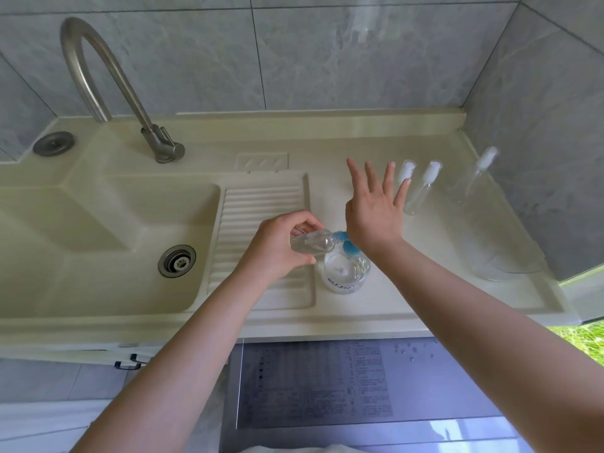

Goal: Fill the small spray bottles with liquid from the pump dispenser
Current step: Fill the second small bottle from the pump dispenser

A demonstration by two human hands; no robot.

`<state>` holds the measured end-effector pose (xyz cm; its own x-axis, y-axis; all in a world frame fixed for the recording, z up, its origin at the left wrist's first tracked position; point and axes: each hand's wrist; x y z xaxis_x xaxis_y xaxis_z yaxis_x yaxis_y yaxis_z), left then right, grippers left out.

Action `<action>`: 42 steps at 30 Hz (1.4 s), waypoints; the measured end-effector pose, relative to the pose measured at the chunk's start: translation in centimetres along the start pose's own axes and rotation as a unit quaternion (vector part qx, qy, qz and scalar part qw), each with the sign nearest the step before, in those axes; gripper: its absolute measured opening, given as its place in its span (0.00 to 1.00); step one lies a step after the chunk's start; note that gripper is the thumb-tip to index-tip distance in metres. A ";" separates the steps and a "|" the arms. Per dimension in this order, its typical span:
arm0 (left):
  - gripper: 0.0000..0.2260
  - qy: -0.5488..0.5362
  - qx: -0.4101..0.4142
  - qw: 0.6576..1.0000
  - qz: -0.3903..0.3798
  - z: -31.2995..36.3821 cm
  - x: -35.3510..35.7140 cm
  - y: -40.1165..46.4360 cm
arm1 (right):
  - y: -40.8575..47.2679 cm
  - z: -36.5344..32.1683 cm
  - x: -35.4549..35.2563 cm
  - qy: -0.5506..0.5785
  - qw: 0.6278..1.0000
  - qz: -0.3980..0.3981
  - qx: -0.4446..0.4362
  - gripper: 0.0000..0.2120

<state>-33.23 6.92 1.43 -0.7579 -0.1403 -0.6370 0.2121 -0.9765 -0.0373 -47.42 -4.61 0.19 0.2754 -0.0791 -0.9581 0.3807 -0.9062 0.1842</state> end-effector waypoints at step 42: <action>0.23 -0.022 -0.011 1.000 0.007 -0.7 0.2 -0.2 | -0.3 0.3 0.5 0.027 0.999 0.029 -0.015 0.34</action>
<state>-33.01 7.20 0.80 -0.7811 -0.1617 -0.6031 0.2362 -0.9706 -0.0456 -47.65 -4.47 -0.36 0.3439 -0.1085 -0.9327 0.3892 -0.8875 0.2467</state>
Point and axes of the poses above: each hand's wrist, its own y-axis towards the middle knuckle, its own x-axis out of the palm, z = x × y, and after that the axes turned 2 degrees about -x, right-handed
